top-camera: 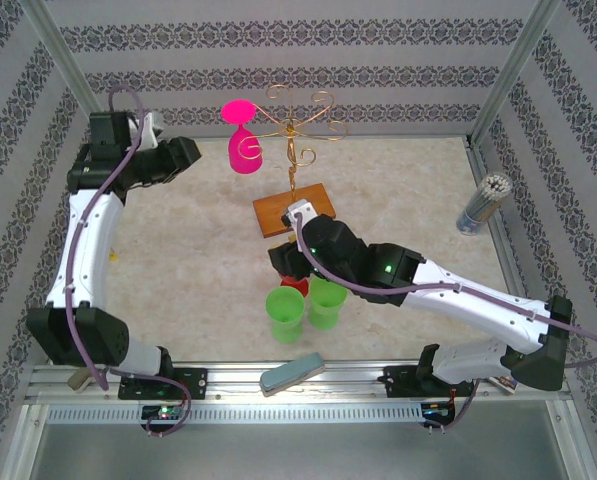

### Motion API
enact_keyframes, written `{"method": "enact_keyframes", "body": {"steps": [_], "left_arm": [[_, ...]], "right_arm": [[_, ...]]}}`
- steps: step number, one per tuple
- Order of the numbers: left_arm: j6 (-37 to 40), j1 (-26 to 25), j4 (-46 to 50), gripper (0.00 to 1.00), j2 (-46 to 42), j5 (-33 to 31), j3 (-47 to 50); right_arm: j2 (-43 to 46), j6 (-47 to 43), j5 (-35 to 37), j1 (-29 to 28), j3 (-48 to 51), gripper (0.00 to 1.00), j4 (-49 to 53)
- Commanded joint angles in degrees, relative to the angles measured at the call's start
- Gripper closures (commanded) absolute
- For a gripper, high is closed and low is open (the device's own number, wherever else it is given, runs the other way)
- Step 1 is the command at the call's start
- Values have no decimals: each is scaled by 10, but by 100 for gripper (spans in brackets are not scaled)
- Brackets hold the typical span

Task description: Take the wine glass off the wine glass rack

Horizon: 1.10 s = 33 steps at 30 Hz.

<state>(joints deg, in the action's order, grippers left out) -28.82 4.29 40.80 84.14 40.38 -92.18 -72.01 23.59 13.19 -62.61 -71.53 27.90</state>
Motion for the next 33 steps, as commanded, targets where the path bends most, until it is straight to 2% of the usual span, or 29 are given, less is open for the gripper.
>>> {"method": "enact_keyframes", "body": {"steps": [1, 12, 22, 33], "left_arm": [[23, -16, 21, 53, 33, -10, -57], [-9, -35, 13, 51, 157, -6, -206], [-62, -48, -16, 50, 211, 12, -264], [-92, -52, -46, 57, 243, 19, -288]], "right_arm": [[25, -2, -16, 14, -1, 52, -18], [35, 11, -52, 55, 17, 53, -41], [28, 23, -74, 64, 24, 53, -53], [22, 25, -88, 78, 20, 53, -53]]}}
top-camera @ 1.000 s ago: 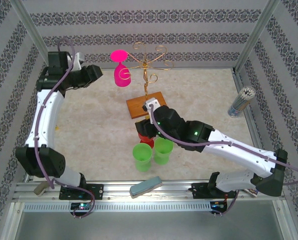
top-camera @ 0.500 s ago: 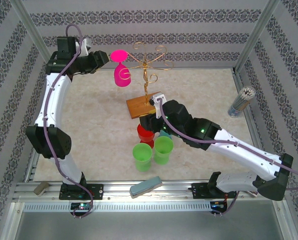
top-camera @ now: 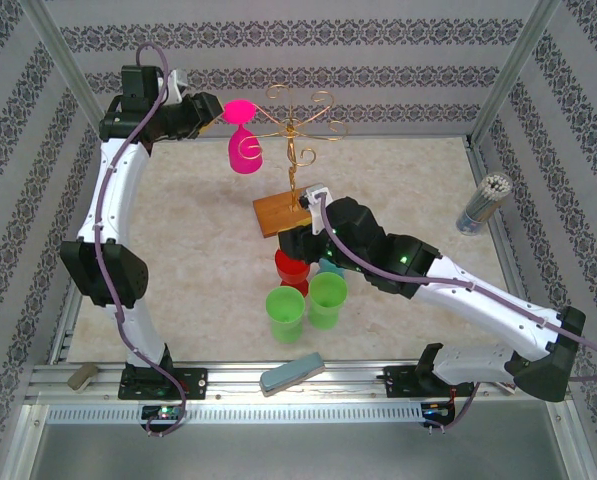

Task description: Take the wine glass off the wine glass rack

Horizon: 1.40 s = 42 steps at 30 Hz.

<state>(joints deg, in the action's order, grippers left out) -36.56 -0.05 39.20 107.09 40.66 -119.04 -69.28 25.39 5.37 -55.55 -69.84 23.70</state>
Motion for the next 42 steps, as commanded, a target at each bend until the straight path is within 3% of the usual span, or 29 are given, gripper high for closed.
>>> {"method": "enact_keyframes", "body": {"steps": [1, 20, 38, 42], "left_arm": [[-15, -10, -29, 57, 17, 16, -23], [-19, -22, -30, 67, 38, 18, -40], [-20, -22, -34, 85, 31, 23, -41], [-23, -23, -39, 94, 30, 26, -41]], "right_arm": [[-5, 7, -11, 9, 3, 53, -11], [2, 11, -19, 23, 11, 53, -10], [0, 12, -22, 25, 6, 53, -9], [-1, 12, -23, 25, 3, 53, -8]]}}
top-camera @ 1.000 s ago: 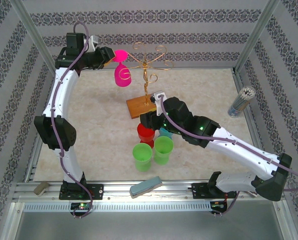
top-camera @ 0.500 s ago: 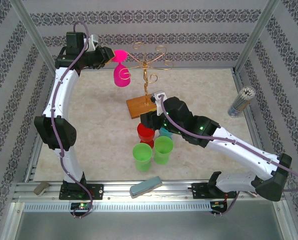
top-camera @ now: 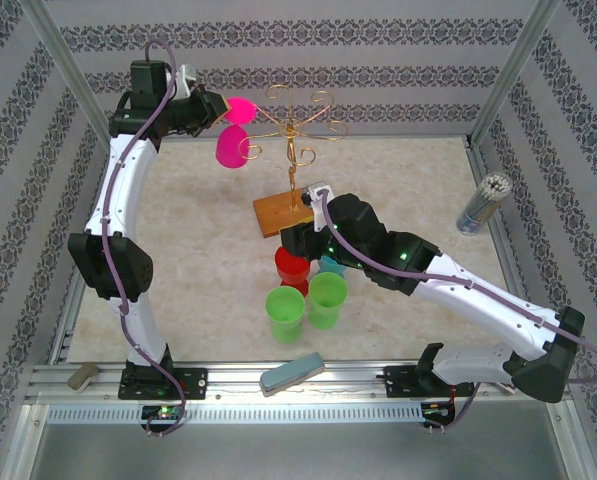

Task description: Take the wine glass off the wine glass rack

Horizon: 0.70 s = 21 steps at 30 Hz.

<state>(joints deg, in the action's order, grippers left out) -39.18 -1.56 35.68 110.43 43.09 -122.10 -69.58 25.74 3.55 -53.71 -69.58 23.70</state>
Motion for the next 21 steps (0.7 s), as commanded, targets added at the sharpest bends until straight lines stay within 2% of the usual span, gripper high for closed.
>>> {"method": "enact_keyframes", "body": {"steps": [1, 4, 21], "left_arm": [[1, -7, -5, 95, -4, 3, -10], [-3, -7, -8, 100, -4, 7, -11], [-67, -7, -70, 100, -2, 41, 6]], "right_arm": [[2, 9, -6, 6, 1, 53, -8], [1, 9, -5, 7, 0, 53, -8], [-1, 9, -8, 7, -4, 53, -8]]}}
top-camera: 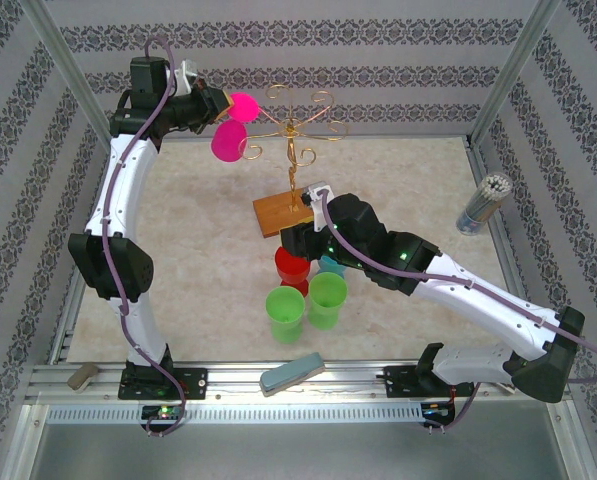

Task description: Take the wine glass off the wine glass rack

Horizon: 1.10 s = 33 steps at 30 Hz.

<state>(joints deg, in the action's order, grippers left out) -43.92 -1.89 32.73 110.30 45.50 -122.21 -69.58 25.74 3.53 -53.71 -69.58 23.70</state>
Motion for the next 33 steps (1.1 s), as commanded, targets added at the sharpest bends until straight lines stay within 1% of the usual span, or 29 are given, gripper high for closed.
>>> {"method": "enact_keyframes", "body": {"steps": [1, 16, 21, 33], "left_arm": [[-21, -4, -42, 100, 0, 18, 7], [-44, -5, -65, 100, 4, 21, 12], [-30, -12, -44, 100, 11, 21, -6], [-21, -18, -28, 100, 22, 15, -26]], "right_arm": [[0, 9, -8, 7, -3, 53, -8], [1, 11, -6, 8, 0, 53, -8], [2, 12, -5, 7, 1, 53, -8], [2, 12, -4, 7, 1, 53, -8]]}}
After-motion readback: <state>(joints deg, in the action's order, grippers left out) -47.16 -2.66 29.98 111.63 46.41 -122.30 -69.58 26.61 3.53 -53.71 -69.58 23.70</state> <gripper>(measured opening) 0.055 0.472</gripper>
